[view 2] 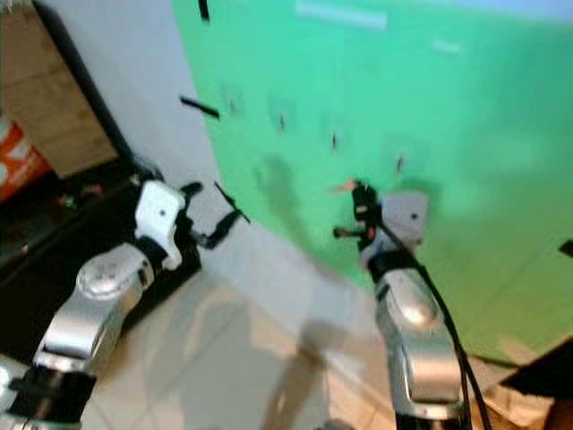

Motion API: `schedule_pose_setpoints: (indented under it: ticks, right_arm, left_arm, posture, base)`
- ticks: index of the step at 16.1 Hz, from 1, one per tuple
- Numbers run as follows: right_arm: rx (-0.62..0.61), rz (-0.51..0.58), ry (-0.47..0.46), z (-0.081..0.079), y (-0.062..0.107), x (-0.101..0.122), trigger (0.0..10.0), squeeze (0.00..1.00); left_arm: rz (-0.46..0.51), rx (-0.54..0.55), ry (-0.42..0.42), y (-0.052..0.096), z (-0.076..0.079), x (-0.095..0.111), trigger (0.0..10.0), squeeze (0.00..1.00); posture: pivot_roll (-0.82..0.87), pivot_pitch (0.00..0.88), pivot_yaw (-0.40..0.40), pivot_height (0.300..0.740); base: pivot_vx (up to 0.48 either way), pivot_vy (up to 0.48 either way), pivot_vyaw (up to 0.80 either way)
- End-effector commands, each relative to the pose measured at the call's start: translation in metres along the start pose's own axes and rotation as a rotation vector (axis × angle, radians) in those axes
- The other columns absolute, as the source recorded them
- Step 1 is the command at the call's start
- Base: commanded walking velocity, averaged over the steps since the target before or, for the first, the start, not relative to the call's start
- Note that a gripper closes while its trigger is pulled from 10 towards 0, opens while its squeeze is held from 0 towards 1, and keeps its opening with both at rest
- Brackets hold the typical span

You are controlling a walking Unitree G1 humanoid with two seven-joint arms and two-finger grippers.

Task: Hang keys on a hook

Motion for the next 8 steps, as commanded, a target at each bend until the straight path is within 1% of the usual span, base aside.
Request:
schedule_pose_setpoints:
  ticks: [1,3,5,8]
  right_arm:
    - [0.01,0.033,-0.015,-0.003,0.002,0.008,10.0,0.0]
    - [0.026,0.046,-0.026,-0.004,0.004,0.011,10.0,0.0]
    - [0.04,0.073,-0.058,-0.003,0.006,0.018,10.0,0.0]
    - [0.052,0.083,-0.074,0.001,0.008,0.022,10.0,0.0]
  left_arm:
    - [-0.003,-0.017,0.005,0.005,-0.004,0.003,10.0,0.02]
    - [-0.023,-0.094,0.028,0.007,0.005,0.0,10.0,0.02]
    - [-0.037,-0.125,0.032,0.007,0.008,-0.002,10.0,0.02]
    - [-0.045,-0.18,0.042,0.006,0.014,-0.002,10.0,0.02]
  posture:
    - [-0.1,0.0,0.089,0.74]
    - [-0.11,0.0,0.092,0.74]
    - [-0.12,0.0,0.093,0.74]
    - [-0.13,0.0,0.091,0.74]
  base:
    - [0.0,0.0,0.0]
    - [0.0,0.0,0.0]
    - [0.0,0.0,0.0]
    - [0.0,0.0,0.0]
Point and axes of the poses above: a point about 5 cm out from each wrist's last joint towards the gripper, its own y axis pointing back from the gripper into the wrist, its own x axis along the axis of the wrist's last joint, z = x × y, the point moved 6 cm from there along -y, pointing out of the wrist towards the gripper, and after that the axes turned 12 degrees about y, right-handed, at the moved point
